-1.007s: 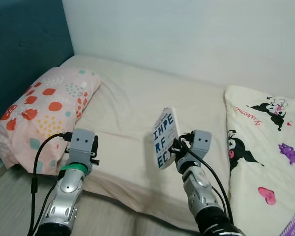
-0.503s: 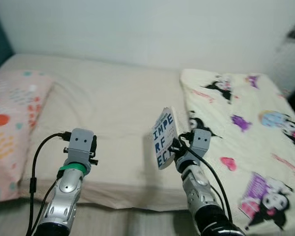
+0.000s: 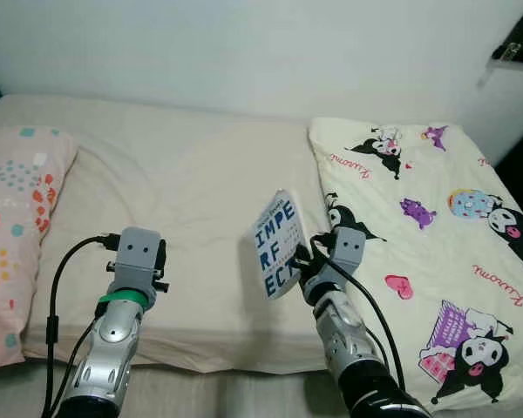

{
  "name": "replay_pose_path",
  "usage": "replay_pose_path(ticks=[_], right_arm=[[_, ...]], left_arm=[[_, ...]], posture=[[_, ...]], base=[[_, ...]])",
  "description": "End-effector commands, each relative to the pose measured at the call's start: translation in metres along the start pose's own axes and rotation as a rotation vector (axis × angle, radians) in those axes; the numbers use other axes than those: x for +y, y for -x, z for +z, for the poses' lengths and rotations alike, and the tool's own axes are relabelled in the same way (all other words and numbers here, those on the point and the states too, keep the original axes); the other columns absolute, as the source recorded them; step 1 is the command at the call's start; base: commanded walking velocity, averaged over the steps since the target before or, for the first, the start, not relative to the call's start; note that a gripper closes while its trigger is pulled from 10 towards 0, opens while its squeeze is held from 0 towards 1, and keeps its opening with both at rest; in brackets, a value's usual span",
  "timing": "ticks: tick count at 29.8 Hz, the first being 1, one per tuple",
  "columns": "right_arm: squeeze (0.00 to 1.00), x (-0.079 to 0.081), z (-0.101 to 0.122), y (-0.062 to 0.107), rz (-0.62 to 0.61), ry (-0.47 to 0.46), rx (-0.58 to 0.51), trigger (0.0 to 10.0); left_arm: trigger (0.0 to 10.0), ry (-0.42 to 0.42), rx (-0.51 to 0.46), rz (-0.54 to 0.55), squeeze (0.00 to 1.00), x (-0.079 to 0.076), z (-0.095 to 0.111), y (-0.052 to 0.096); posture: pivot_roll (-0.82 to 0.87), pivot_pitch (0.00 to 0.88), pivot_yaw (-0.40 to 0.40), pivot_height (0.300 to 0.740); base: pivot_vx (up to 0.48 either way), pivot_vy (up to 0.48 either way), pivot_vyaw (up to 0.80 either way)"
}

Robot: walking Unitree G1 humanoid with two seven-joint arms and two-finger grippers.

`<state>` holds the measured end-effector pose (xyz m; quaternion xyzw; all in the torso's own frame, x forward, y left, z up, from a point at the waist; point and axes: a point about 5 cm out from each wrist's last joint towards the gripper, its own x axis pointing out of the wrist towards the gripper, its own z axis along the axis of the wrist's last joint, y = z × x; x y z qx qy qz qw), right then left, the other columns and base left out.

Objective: Clean up the room

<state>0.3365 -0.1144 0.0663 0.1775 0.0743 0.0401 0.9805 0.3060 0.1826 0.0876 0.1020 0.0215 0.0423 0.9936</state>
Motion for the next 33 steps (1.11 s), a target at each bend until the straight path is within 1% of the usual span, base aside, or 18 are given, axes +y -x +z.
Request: replay_pose_path(ticks=[1,7,16,21,26,28,33], right_arm=[[0.00,-0.003,0.003,-0.001,-0.010,-0.004,-0.006,10.0],[0.00,-0.004,0.002,-0.001,-0.014,-0.009,0.003,10.0],[0.00,-0.006,-0.001,-0.001,-0.023,0.002,0.024,10.0],[0.00,-0.005,-0.002,-0.001,-0.022,-0.003,0.027,10.0],[0.00,-0.001,-0.002,-0.002,-0.003,-0.002,0.032,10.0],[0.00,0.003,-0.002,-0.004,0.023,-0.013,0.035,10.0],[0.00,0.005,-0.002,-0.004,0.039,-0.006,0.037,10.0]], left_arm=[[10.0,-0.004,0.029,-0.007,0.00,-0.002,-0.006,0.003],[10.0,-0.001,0.027,-0.008,0.00,-0.003,-0.005,0.003],[10.0,-0.004,0.025,-0.009,0.00,-0.002,-0.004,0.003],[10.0,-0.004,0.020,-0.007,0.00,-0.001,-0.003,0.002],[10.0,-0.005,0.018,0.001,0.00,0.000,-0.002,0.002],[10.0,0.001,0.017,0.005,0.00,0.001,-0.002,0.002],[10.0,0.002,0.018,0.012,0.00,0.000,-0.002,0.002]], posture=[[0.11,0.000,-0.007,0.740],[0.11,0.000,-0.006,0.740],[0.11,0.000,-0.005,0.740],[0.12,0.000,-0.011,0.740],[0.12,0.000,-0.015,0.740],[0.12,0.000,-0.016,0.740],[0.12,0.000,-0.022,0.740]], base=[[0.000,0.000,0.00],[0.000,0.000,0.00],[0.000,0.000,-0.75],[0.000,0.000,0.00],[0.000,0.000,0.00],[0.000,0.000,0.00],[0.000,0.000,0.00]])
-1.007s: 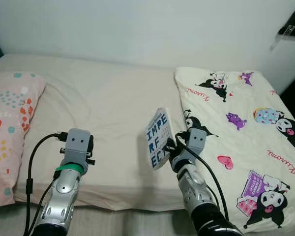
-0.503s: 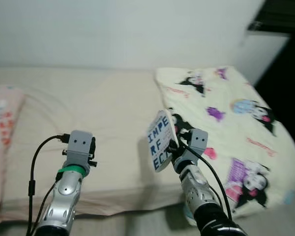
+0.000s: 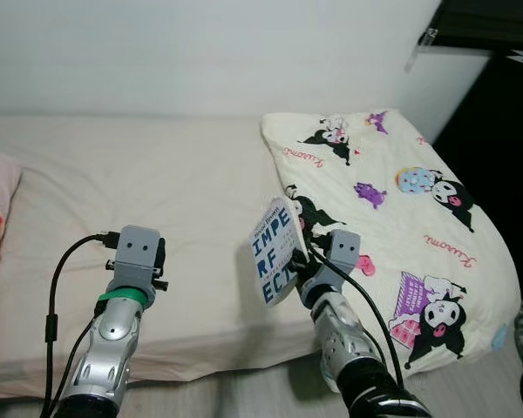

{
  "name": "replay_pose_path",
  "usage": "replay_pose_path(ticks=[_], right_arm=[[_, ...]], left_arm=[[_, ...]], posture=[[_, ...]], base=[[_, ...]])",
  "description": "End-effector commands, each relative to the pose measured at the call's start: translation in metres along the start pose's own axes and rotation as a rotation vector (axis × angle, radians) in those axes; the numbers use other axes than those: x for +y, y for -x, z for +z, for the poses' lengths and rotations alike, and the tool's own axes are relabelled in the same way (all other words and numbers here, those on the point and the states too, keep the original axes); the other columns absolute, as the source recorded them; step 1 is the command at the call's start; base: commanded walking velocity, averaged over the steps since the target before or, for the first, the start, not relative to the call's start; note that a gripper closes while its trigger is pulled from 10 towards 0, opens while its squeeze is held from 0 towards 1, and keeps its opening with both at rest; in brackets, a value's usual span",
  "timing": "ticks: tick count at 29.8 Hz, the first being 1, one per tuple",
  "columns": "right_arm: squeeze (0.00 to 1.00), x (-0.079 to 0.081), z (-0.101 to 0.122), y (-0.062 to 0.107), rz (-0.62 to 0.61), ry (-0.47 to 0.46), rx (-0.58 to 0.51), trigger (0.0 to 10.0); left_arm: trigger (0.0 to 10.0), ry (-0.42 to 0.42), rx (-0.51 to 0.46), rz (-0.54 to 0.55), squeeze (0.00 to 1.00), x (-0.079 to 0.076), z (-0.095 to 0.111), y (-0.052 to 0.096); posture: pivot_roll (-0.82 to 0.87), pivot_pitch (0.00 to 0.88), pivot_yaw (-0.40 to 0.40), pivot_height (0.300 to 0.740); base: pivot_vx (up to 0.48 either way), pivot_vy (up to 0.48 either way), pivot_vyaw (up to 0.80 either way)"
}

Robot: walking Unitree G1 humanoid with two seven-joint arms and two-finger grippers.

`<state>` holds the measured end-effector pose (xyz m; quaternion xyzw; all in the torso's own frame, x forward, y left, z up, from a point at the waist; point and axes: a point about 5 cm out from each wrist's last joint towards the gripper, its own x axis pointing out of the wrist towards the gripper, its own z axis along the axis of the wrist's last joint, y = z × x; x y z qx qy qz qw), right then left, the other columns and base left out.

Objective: Clean up the room

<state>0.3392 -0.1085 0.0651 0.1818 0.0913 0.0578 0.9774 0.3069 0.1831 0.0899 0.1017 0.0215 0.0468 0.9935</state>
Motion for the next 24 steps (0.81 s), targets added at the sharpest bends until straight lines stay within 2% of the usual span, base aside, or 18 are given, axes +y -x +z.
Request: replay_pose_path(ticks=[1,24], right_arm=[[0.00,0.0000,0.0011,-0.0004,0.010,0.005,-0.002,10.0],[0.00,-0.0012,0.0019,0.0000,0.023,0.008,-0.007,10.0]], left_arm=[[10.0,0.001,0.017,0.004,0.00,-0.0013,-0.0042,0.0027],[10.0,0.029,-0.008,0.012,0.00,-0.0033,-0.0013,0.0039]], posture=[[0.12,0.000,-0.024,0.740],[0.11,0.000,-0.024,0.740]], base=[[0.000,0.000,0.00],[0.000,0.000,0.00]])
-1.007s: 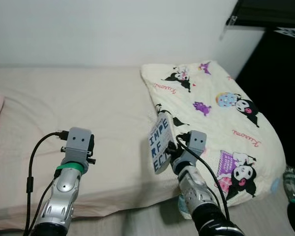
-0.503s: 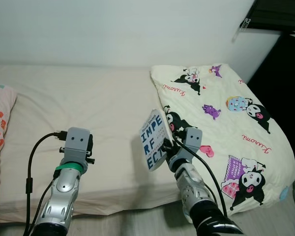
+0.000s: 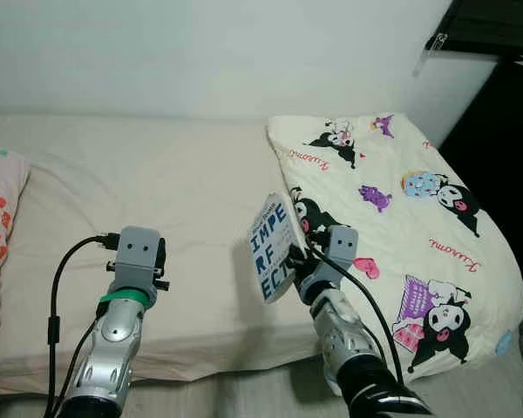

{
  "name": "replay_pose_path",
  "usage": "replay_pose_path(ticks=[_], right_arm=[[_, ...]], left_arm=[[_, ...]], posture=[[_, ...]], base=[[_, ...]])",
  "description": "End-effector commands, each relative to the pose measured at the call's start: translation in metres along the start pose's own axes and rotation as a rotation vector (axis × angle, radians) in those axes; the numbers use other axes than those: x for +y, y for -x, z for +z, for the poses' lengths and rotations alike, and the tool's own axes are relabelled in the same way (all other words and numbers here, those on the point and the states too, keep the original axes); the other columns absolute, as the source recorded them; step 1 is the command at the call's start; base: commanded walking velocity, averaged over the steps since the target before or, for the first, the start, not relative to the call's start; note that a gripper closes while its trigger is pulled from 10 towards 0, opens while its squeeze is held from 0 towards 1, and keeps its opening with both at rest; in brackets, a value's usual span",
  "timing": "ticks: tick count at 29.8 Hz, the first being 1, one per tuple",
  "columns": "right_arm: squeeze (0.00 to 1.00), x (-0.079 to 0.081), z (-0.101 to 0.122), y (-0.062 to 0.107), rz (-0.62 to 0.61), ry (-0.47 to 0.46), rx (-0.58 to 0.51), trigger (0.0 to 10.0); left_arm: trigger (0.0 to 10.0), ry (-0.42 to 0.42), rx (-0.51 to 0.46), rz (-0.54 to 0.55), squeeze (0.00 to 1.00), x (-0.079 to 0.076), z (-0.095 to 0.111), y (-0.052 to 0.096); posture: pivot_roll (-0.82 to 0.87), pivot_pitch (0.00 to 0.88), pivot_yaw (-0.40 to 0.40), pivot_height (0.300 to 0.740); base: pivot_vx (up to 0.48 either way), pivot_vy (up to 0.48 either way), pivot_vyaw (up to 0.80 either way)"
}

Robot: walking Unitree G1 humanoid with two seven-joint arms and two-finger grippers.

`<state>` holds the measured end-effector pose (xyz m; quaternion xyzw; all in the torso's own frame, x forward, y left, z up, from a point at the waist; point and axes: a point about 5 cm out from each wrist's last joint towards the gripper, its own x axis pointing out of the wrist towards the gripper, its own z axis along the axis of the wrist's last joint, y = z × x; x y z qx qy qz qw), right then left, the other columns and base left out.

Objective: Clean up the room

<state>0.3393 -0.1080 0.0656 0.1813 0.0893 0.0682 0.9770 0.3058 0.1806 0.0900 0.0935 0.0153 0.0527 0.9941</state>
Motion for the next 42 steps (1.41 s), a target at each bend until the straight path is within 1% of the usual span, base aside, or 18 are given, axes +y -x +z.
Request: replay_pose_path(ticks=[1,4,26,39,42], right_arm=[[0.00,-0.0018,0.0016,0.0000,0.001,0.006,-0.006,10.0],[0.00,-0.0019,0.0019,-0.0001,0.000,0.005,-0.007,10.0],[0.00,-0.0021,-0.0002,0.0004,-0.006,-0.004,-0.002,10.0],[0.00,-0.0003,-0.0015,0.0003,-0.005,-0.008,0.000,10.0],[0.00,-0.0004,-0.0020,0.0005,-0.008,-0.011,0.001,10.0]], left_arm=[[10.0,0.030,0.011,0.005,0.00,-0.0004,-0.0025,0.0021],[10.0,0.033,0.013,0.005,0.00,0.0000,-0.0023,0.0013],[10.0,0.030,0.014,0.004,0.00,0.0028,-0.0016,0.0007],[10.0,0.031,0.018,0.004,0.00,0.0053,-0.0023,0.0018],[10.0,0.018,0.021,-0.002,0.00,0.0056,-0.0016,0.0011]], posture=[[0.11,0.000,-0.024,0.740],[0.11,0.000,-0.024,0.740],[0.12,0.000,-0.020,0.740],[0.13,0.000,-0.018,0.740],[0.13,0.000,-0.014,0.740]], base=[[0.000,0.000,0.00],[0.000,0.000,0.00],[0.000,0.474,0.00],[0.000,0.397,0.00],[0.000,0.371,0.00]])
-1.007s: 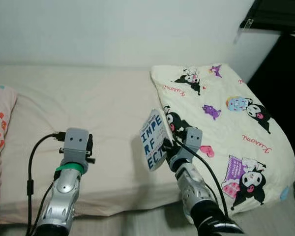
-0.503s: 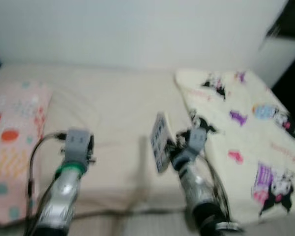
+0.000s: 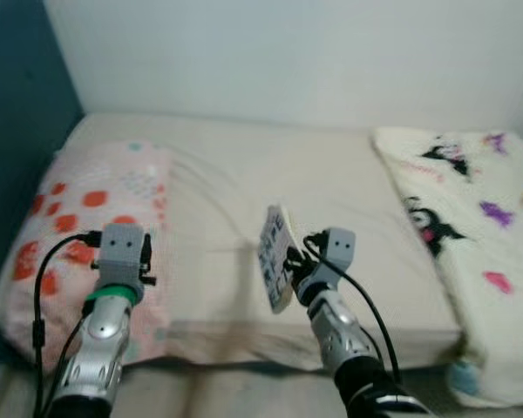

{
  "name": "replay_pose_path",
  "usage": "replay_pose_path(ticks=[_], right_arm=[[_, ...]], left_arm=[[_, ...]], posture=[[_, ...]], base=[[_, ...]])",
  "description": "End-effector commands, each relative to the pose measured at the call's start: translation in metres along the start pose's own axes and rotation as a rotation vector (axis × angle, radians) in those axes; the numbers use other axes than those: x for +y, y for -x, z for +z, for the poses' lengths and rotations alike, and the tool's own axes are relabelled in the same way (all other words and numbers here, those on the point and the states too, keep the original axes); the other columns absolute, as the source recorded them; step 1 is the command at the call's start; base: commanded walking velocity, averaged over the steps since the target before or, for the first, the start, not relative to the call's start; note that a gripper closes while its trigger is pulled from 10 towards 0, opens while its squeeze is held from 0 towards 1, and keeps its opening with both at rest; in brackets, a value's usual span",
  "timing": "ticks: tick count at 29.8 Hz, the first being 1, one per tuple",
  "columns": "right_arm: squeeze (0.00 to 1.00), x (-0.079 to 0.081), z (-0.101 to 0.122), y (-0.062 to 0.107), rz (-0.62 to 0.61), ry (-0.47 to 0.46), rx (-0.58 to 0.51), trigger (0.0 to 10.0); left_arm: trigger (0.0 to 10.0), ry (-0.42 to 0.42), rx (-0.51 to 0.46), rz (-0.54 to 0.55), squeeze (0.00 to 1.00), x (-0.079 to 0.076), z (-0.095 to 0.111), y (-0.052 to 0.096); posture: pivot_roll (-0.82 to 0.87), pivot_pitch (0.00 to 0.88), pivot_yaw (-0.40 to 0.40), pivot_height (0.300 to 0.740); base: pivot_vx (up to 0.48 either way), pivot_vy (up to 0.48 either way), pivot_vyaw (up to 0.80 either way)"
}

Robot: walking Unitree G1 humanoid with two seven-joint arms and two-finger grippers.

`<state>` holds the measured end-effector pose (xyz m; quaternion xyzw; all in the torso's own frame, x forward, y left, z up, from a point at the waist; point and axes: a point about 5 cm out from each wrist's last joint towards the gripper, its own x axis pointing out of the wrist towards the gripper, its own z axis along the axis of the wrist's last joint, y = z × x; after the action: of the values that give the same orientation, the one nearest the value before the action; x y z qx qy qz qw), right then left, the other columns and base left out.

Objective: Clean up the room

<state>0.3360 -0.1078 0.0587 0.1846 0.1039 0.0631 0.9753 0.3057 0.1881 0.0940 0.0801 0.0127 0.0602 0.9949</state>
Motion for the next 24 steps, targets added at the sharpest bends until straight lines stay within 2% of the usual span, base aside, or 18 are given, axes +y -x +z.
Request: replay_pose_path(ticks=[1,4,15,24], right_arm=[[0.00,0.002,0.005,-0.001,0.007,-0.002,-0.026,10.0],[0.00,0.002,0.004,-0.001,0.006,-0.004,-0.026,10.0],[0.00,0.001,0.002,0.000,0.002,-0.008,-0.022,10.0],[0.00,0.001,0.002,0.000,0.004,-0.009,-0.019,10.0]], left_arm=[[10.0,-0.015,0.026,-0.018,0.00,-0.002,-0.004,0.002],[10.0,-0.019,0.040,-0.007,0.00,0.000,-0.006,0.002],[10.0,-0.007,0.094,0.017,0.00,0.006,-0.012,0.005],[10.0,-0.016,0.113,-0.019,0.00,0.001,-0.015,0.006]], posture=[[0.13,0.000,-0.014,0.740],[0.13,0.000,-0.010,0.740],[0.14,0.000,-0.009,0.740],[0.14,0.000,-0.014,0.740]], base=[[0.000,0.000,0.00],[0.000,-0.092,0.00],[0.000,-0.469,0.00],[0.000,0.000,0.00]])
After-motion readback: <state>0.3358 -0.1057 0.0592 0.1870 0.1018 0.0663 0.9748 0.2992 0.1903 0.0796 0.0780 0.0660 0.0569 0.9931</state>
